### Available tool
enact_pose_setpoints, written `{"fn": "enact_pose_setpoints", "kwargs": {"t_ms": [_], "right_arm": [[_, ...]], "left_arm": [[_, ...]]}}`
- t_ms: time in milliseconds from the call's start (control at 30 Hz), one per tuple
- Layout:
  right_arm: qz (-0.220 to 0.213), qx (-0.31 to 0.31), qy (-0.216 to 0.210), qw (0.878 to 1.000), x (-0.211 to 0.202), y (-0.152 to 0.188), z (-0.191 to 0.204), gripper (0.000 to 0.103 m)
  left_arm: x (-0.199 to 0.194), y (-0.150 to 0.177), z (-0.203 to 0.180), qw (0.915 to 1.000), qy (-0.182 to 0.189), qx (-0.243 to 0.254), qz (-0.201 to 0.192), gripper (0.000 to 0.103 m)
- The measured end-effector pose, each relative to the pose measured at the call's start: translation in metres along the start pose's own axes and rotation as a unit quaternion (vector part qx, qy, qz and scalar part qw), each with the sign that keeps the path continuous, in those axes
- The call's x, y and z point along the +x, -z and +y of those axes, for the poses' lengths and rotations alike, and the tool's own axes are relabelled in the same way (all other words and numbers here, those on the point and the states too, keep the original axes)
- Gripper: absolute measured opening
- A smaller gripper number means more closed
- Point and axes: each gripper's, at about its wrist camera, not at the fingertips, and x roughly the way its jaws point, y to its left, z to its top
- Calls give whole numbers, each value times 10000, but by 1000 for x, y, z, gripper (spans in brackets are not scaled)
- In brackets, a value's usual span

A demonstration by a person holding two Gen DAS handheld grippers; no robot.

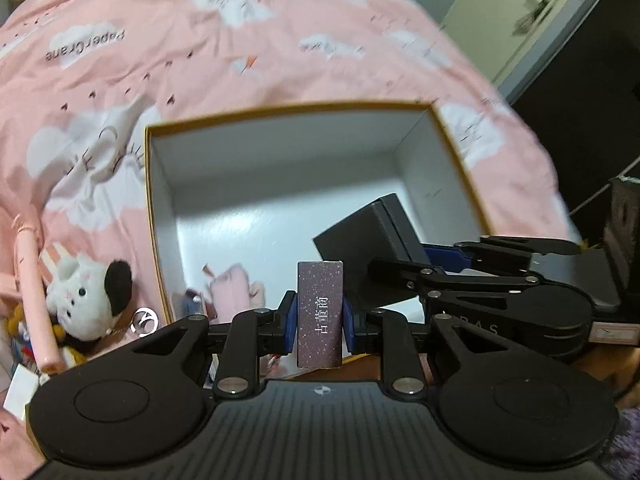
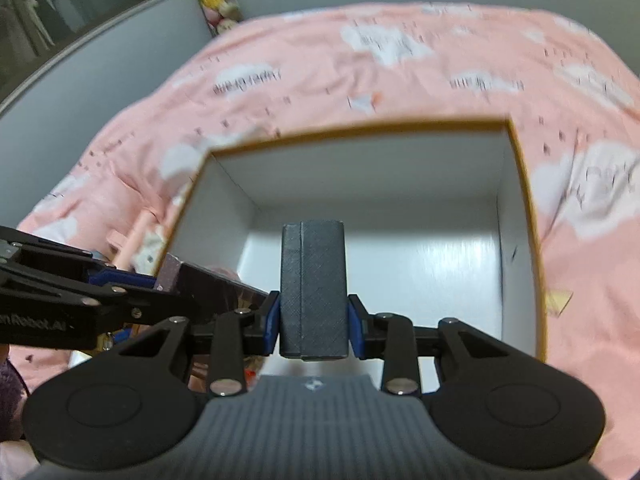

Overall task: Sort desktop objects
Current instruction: 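Carry the purple and gray boxes with both grippers into the orange box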

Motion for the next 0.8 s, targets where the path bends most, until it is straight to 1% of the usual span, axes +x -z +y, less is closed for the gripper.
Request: {"fn": "enact_pose_setpoints", "kwargs": {"t_ms": [100,233,467,600,733,800], "right_arm": [[222,100,62,9997,16,4,-6,36],[442,111,86,9989,31,7,-7,36],[774,157,-48,9969,49,10,-7,36],[892,197,-71,9958,55,12,-9,36],[975,225,-73,9950,58,15,-9,36],[1009,262,-86,9945,59,15,-10,36]], "left_arm": [[11,3,-2,9998,-100,-136,142,26],[20,5,-2,9988,-265,-353,230,26],[29,5,3,9960,-509,-672,289,26],[38,6,7,9946,-459,-829,421,26],[42,7,10,9934,-481,-928,471,27],[42,8,12,9931,-430,-977,483,27]]}}
